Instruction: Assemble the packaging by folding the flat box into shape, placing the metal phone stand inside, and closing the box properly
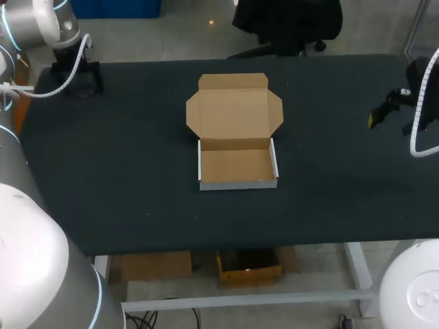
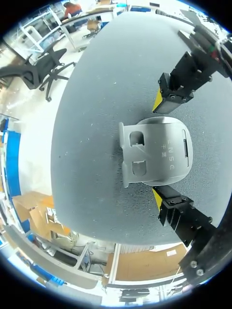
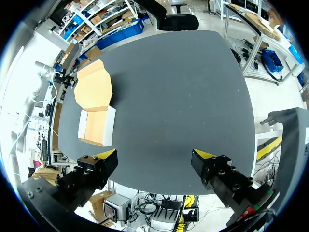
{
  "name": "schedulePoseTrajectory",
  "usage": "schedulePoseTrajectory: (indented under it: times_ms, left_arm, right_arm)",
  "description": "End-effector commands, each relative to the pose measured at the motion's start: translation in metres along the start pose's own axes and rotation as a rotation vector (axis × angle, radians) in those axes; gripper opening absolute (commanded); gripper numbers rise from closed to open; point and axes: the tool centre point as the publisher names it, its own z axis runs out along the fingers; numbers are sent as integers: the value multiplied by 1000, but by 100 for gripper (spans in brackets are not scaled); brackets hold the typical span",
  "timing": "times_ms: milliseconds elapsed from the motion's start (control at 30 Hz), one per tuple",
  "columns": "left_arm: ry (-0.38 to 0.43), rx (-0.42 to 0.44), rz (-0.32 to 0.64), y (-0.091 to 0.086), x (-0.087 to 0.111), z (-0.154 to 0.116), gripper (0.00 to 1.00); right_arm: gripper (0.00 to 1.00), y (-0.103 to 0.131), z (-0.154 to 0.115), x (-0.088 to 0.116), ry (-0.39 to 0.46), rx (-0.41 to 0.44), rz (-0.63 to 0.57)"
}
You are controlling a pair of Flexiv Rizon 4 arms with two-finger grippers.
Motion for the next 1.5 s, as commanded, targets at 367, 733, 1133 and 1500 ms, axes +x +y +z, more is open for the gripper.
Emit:
schedulePoseTrajectory:
  times_ms: [367, 733, 1133, 1500]
  left_arm:
    - [-2, -53, 3, -8, 1, 4, 96]
    - [-2, -58, 2, -8, 1, 5, 87]
    - [-6, -62, 4, -9, 1, 7, 81]
    - [-11, -62, 3, -9, 1, 7, 83]
  right_arm:
    - [100, 0, -2, 0, 4, 6, -1]
    - [100, 0, -2, 0, 4, 6, -1]
    - [100, 0, -2, 0, 4, 6, -1]
    - [100, 0, -2, 0, 4, 6, -1]
